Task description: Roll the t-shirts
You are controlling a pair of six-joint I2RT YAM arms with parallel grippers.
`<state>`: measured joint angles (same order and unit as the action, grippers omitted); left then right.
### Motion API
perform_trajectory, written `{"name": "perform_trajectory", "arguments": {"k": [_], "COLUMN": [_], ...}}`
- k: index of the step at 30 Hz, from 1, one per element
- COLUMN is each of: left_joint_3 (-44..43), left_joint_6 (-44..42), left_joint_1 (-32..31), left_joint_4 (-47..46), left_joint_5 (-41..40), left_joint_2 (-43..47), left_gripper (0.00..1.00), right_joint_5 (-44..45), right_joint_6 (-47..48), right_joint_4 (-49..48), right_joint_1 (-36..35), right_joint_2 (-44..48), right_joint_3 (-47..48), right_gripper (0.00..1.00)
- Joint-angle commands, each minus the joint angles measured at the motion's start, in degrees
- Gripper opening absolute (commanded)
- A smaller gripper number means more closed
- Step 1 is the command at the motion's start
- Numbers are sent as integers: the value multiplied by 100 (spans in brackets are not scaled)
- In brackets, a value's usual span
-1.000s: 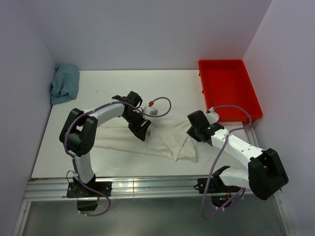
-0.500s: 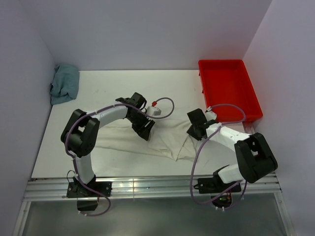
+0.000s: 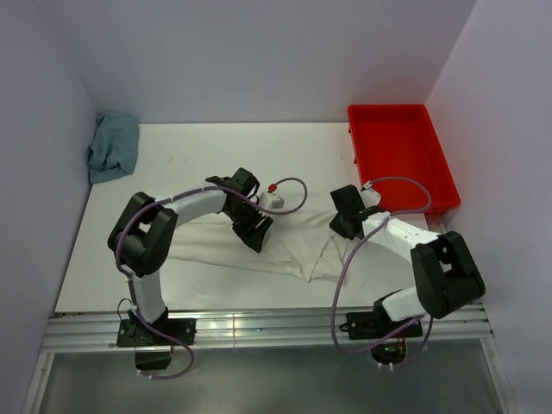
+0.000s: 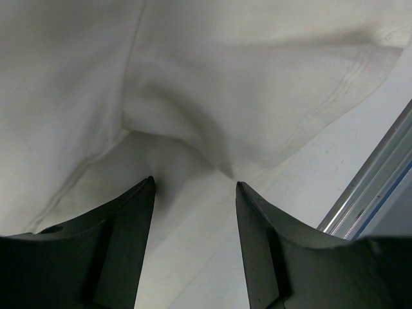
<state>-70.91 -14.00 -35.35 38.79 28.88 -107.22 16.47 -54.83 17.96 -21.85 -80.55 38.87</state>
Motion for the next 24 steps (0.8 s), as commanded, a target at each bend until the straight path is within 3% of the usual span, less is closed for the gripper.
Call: {"name": "perform_trajectory", "arguments": {"k": [1, 16, 24], "left_joint_3": [7, 166, 297], "left_joint_6": [47, 293, 231], "left_joint_1": [-86, -130, -130], "left_joint_4": [-90, -723, -425], "left_joint_5": [319, -5, 267], "left_joint_2": [61, 728, 764], "left_gripper": [59, 61, 56], "right_joint_5": [85, 67, 67], "right_joint_6": [112, 227, 271], "right_joint_4": [-73, -2, -20], "right_joint_1": [84, 216, 251], "right_joint_2": [-31, -92, -154], "right_joint_3": [279, 499, 516], "right_gripper": [13, 3, 2]}}
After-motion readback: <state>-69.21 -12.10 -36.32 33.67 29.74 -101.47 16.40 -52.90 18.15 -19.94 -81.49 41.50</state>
